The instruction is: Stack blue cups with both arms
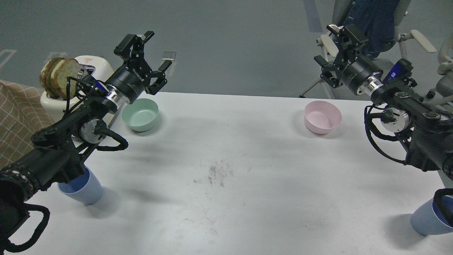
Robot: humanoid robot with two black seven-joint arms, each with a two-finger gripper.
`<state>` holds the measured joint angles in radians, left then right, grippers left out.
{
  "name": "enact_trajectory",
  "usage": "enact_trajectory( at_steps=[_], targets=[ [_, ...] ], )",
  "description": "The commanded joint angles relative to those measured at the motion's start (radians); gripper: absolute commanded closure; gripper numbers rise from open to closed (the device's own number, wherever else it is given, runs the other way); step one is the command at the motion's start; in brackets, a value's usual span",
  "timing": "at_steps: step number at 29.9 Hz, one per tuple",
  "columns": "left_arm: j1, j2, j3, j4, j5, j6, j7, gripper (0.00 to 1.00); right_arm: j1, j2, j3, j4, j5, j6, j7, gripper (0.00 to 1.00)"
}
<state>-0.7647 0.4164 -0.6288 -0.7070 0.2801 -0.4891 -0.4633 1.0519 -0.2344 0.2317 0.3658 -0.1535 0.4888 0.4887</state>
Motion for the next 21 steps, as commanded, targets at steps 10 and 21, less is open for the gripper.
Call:
enact_trajectory(
  at_steps=[10,21],
  targets=[
    [-0.016,-0.033,0.006,0.001,0.011,0.000,-0.002,0.02,-0.018,-0.037,0.000,-0.002,0.002,0.000,0.000,0.00],
    [-0.116,0.028,0.018,-0.031,0.092,0.000,-0.009,0.02,-0.015,-0.043,0.000,-0.021,0.002,0.000,0.000,0.00]
  ],
)
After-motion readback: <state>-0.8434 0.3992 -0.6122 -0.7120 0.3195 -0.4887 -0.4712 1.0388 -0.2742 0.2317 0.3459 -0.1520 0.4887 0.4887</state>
